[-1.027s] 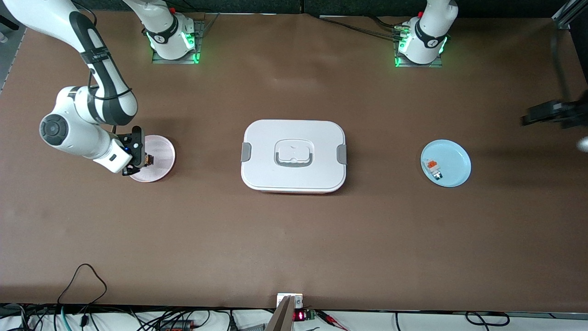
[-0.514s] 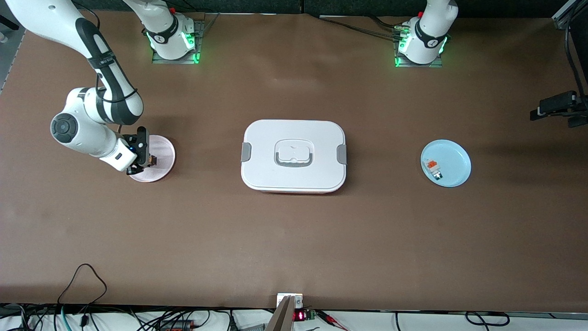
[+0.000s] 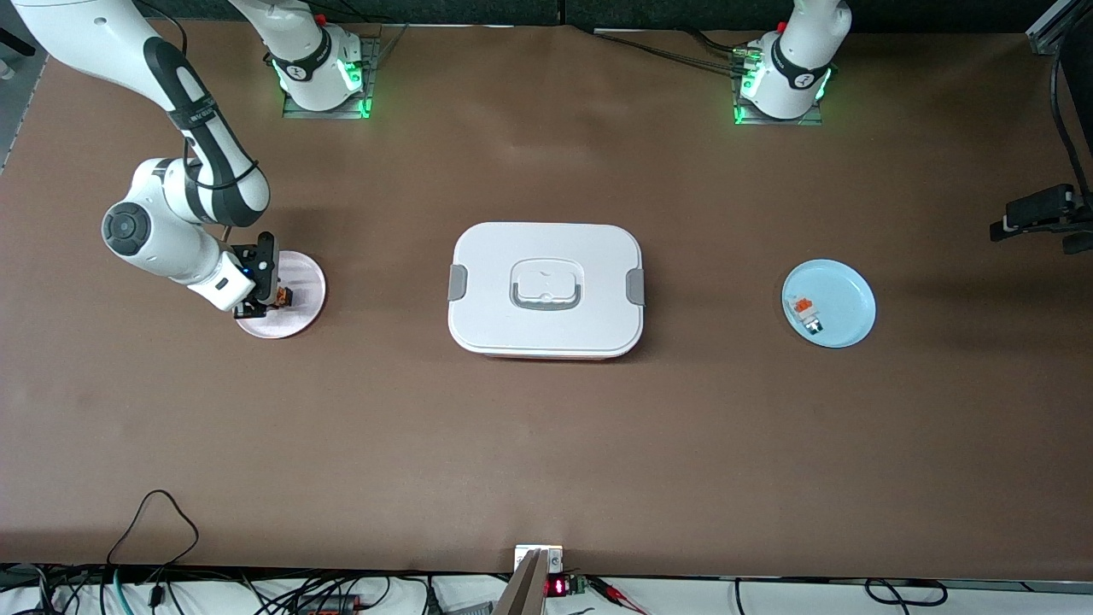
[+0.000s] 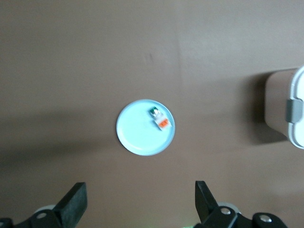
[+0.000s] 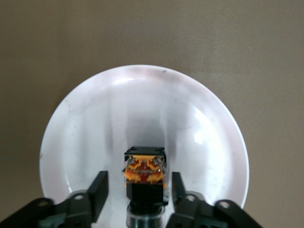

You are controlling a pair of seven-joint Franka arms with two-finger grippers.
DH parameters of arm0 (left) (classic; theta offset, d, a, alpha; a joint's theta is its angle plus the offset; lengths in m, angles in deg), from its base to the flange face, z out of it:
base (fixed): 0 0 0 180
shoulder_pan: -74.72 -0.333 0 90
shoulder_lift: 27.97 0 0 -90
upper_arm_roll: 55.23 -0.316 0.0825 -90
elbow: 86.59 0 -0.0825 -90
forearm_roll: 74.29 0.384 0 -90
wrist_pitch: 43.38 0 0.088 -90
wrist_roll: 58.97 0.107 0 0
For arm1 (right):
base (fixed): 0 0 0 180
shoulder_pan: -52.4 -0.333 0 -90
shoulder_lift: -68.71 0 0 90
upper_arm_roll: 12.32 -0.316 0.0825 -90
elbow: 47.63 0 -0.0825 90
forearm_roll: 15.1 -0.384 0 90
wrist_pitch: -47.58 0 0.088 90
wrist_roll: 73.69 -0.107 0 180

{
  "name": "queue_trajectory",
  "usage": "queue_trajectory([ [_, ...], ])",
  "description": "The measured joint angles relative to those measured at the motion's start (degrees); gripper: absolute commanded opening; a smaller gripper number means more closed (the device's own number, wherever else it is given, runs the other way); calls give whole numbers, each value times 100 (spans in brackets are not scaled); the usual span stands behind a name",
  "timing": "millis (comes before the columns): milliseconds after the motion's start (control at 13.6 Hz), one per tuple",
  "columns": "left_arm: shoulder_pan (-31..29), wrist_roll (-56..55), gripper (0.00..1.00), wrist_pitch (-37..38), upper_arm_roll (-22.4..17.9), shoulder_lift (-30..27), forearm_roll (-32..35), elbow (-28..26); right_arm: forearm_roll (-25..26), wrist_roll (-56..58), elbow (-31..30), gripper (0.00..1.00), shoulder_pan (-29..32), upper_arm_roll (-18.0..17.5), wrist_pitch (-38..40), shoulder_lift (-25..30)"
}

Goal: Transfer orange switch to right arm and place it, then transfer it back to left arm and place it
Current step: 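Lower the switch onto the white plate with the right gripper, then open the right gripper and withdraw it from the white plate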

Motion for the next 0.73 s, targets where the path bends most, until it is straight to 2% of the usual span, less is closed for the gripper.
queue_trajectory([
  [147, -32, -212, 100, -206, 260, -18, 181, 0, 0, -241, 389, 100, -5, -11, 755, 199],
  [514, -65, -235, 100, -391, 301, -16, 202, -48, -32, -1491, 2318, 100, -31, -217, 3270, 531],
  [587, -69, -236, 100, -397, 301, -17, 202, -49, -104, -1868, 2667, 100, -45, -299, 3636, 571],
  [734, -71, -240, 100, -397, 301, -17, 202, -57, -578, -2675, 3137, 100, -97, -368, 4187, 642],
])
